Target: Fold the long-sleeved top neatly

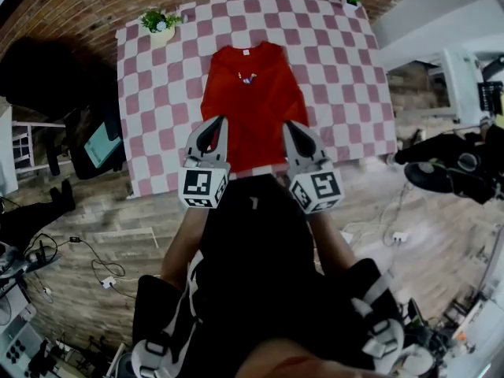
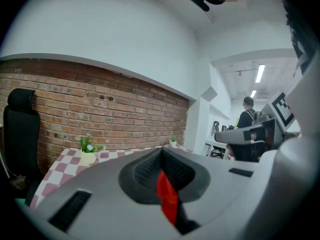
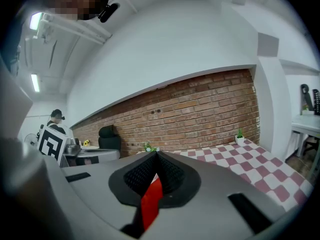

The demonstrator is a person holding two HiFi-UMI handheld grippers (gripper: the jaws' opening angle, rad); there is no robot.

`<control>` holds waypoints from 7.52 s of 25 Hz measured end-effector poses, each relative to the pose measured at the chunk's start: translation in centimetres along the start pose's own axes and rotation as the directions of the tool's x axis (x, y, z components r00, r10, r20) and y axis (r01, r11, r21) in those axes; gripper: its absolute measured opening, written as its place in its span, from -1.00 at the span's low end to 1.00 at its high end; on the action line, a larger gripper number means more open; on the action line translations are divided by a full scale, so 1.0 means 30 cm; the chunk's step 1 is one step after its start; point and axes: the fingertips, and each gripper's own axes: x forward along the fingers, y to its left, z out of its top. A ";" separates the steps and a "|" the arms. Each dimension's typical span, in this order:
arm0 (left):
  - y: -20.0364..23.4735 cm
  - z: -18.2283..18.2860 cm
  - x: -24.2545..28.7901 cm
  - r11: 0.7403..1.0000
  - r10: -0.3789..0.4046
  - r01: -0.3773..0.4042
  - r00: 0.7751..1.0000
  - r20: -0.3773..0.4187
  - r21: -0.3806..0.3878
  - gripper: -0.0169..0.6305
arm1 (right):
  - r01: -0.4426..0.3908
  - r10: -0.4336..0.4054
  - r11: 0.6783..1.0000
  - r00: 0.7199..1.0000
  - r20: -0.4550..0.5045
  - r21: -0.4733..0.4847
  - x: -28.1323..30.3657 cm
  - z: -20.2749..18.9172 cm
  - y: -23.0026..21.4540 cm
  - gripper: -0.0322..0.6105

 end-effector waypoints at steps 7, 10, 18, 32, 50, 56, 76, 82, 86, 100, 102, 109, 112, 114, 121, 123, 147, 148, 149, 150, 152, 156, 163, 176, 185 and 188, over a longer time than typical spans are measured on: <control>0.087 0.028 0.085 1.000 0.019 -0.019 1.000 0.001 -0.007 -0.93 | 0.018 -0.018 1.000 1.000 -0.011 -0.003 0.113 0.025 -0.069 -0.88; 0.132 0.028 0.134 0.999 0.042 -0.042 0.999 -0.010 0.013 -0.93 | 0.002 -0.002 1.000 1.000 -0.022 -0.023 0.179 0.024 -0.124 -0.88; 0.255 -0.001 0.329 0.993 0.105 -0.107 0.993 -0.046 -0.039 -0.93 | -0.027 0.024 0.999 0.996 -0.082 -0.044 0.411 0.010 -0.267 -0.88; 0.441 -0.156 0.660 0.979 0.190 -0.199 0.970 -0.152 -0.047 -0.93 | -0.023 0.012 0.999 0.980 -0.199 -0.049 0.740 -0.108 -0.494 -0.87; 0.581 -0.487 0.929 0.995 0.100 -0.093 0.915 -0.392 0.037 -0.50 | -0.083 0.017 0.988 0.891 -0.453 -0.127 1.047 -0.422 -0.723 -0.58; 0.643 -0.577 0.982 0.997 0.053 -0.024 0.876 -0.478 0.067 -0.44 | -0.177 0.037 0.967 0.814 -0.580 -0.185 1.147 -0.532 -0.802 -0.48; 0.662 -0.780 1.029 0.986 -0.074 0.155 0.732 -0.677 0.060 -0.38 | -0.270 0.086 0.957 0.615 -0.784 -0.107 1.190 -0.730 -0.890 -0.37; 0.650 -0.783 1.025 0.983 -0.085 0.172 0.735 -0.673 0.064 -0.68 | -0.298 0.112 0.950 0.602 -0.791 -0.092 1.180 -0.732 -0.873 -0.65; 0.651 -0.775 1.020 0.982 -0.078 0.173 0.738 -0.670 0.076 -0.81 | -0.298 0.108 0.949 0.612 -0.783 -0.102 1.181 -0.722 -0.880 -0.72; 0.705 -0.721 1.061 0.984 -0.028 0.133 0.780 -0.626 0.121 -0.84 | -0.277 0.070 0.948 0.660 -0.748 -0.156 1.234 -0.667 -0.938 -0.79; 0.715 -0.705 1.073 0.984 -0.024 0.128 0.788 -0.615 0.126 -0.84 | -0.271 0.069 0.949 0.673 -0.737 -0.159 1.246 -0.649 -0.945 -0.79; 0.752 -0.604 1.119 0.978 0.025 0.091 0.841 -0.541 0.186 -0.85 | -0.262 0.050 0.942 0.730 -0.682 -0.211 1.288 -0.556 -0.969 -0.79; 0.760 -0.547 1.115 0.975 0.041 0.074 0.865 -0.500 0.208 -0.85 | -0.255 0.041 0.937 0.762 -0.646 -0.241 1.295 -0.490 -0.961 -0.79; 0.760 -0.508 1.104 0.973 0.050 0.065 0.879 -0.475 0.222 -0.85 | -0.250 0.035 0.932 0.784 -0.620 -0.263 1.290 -0.446 -0.950 -0.80; 0.709 -0.396 0.994 0.962 0.049 0.066 0.914 -0.402 0.266 -0.85 | -0.208 0.004 0.921 0.850 -0.527 -0.329 1.196 -0.320 -0.881 -0.81; 0.685 -0.361 0.947 0.959 0.038 0.074 0.923 -0.382 0.274 -0.85 | -0.190 -0.008 0.920 0.866 -0.500 -0.343 1.148 -0.283 -0.854 -0.81; 0.245 -0.226 0.382 0.924 -0.039 0.120 0.974 -0.223 0.362 -0.85 | -0.004 -0.116 0.921 0.951 -0.286 -0.389 0.430 -0.239 -0.602 -0.82; 0.231 -0.231 0.365 0.926 -0.033 0.113 0.974 -0.222 0.361 -0.85 | -0.007 -0.111 0.921 0.953 -0.281 -0.389 0.413 -0.243 -0.595 -0.82; 0.216 -0.236 0.348 0.927 -0.025 0.106 0.975 -0.221 0.361 -0.85 | -0.011 -0.106 0.922 0.955 -0.277 -0.388 0.396 -0.245 -0.586 -0.82; 0.203 -0.241 0.332 0.927 -0.016 0.098 0.975 -0.221 0.363 -0.85 | -0.015 -0.099 0.924 0.956 -0.276 -0.381 0.379 -0.248 -0.572 -0.82; 0.179 -0.251 0.297 0.926 0.005 0.077 0.976 -0.216 0.369 -0.85 | -0.025 -0.082 0.931 0.958 -0.276 -0.365 0.344 -0.255 -0.544 -0.82; 0.124 -0.278 0.229 0.916 0.047 0.038 0.978 -0.202 0.400 -0.85 | -0.046 -0.057 0.930 0.963 -0.265 -0.366 0.278 -0.286 -0.519 -0.82; 0.041 -0.375 0.124 0.915 0.107 -0.018 0.974 -0.198 0.404 -0.85 | -0.080 -0.024 0.929 0.961 -0.274 -0.362 0.175 -0.377 -0.477 -0.82; -0.039 -0.658 0.051 0.924 0.155 -0.050 0.955 -0.253 0.379 -0.85 | -0.107 -0.009 0.923 0.955 -0.298 -0.370 0.049 -0.660 -0.444 -0.82; -0.083 -0.846 0.003 0.943 0.168 -0.060 0.935 -0.313 0.326 -0.85 | -0.127 0.008 0.929 0.946 -0.324 -0.347 -0.025 -0.811 -0.410 -0.82; -0.108 -0.893 -0.016 0.952 0.159 -0.057 0.932 -0.326 0.302 -0.85 | -0.128 0.009 0.933 0.943 -0.333 -0.335 -0.048 -0.846 -0.405 -0.81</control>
